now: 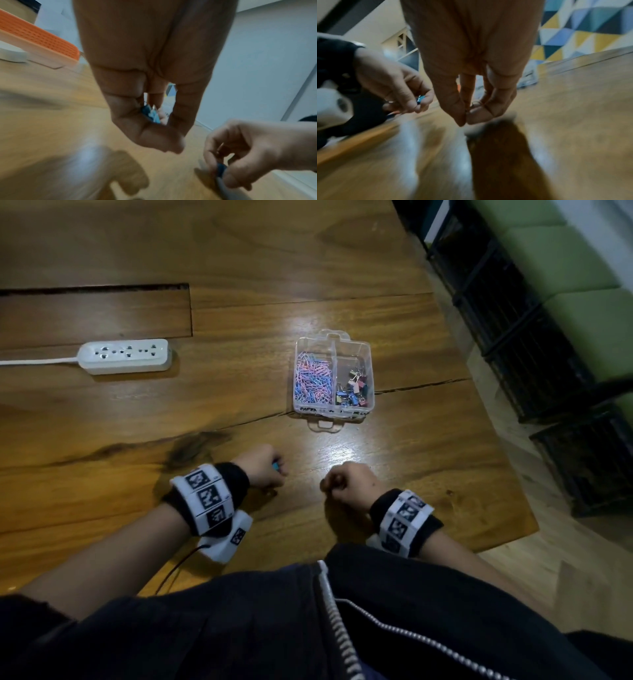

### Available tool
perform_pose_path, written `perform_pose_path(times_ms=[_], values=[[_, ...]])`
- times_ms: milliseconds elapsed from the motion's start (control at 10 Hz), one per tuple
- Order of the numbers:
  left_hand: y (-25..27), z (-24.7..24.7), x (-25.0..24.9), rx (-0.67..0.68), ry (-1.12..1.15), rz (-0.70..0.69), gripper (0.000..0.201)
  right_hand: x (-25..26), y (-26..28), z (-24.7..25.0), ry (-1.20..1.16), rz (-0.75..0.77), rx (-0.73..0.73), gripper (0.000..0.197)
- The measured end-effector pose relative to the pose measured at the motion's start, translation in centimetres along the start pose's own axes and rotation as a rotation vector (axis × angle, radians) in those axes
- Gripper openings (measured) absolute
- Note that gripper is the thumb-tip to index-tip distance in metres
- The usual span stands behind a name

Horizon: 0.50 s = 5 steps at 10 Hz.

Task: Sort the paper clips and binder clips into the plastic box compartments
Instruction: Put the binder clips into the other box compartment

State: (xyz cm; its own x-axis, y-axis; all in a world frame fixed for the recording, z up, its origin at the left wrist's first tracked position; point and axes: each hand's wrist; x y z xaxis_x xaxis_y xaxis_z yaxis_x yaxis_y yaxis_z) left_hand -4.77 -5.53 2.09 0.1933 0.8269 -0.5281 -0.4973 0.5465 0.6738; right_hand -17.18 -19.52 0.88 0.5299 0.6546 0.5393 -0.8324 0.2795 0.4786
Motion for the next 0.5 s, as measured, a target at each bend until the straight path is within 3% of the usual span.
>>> perform_pose_path(times_ms=[200, 300, 400, 500], values=[[-4.3, 1.5, -8.9, -0.144, 0.257, -0.138, 0.029, -0.2, -1.9, 7.2, -0.103, -0.108, -0.244, 0.017], [-5.4, 2.4, -12.6, -0.267, 0.222, -0.207, 0.033, 0.3, -3.0, 10.1, -0.165, -0.095, -0.383, 0.014], [-6.8, 2.7, -14.4, -0.318, 0.228, -0.246, 0.022, 0.6, -4.4, 11.5, -0.195, -0.065, -0.465, 0.019], [-7.6, 2.5, -14.6, -0.328, 0.206, -0.228, 0.026, 1.5, -6.0, 11.8, -0.217, -0.039, -0.532, 0.026]])
Point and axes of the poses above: each hand's wrist, its own y-axis away from the middle knuckle, its own z-axis out of the back of the hand, x = y × z, and after that the axes turned 6 degrees about -x, right-handed
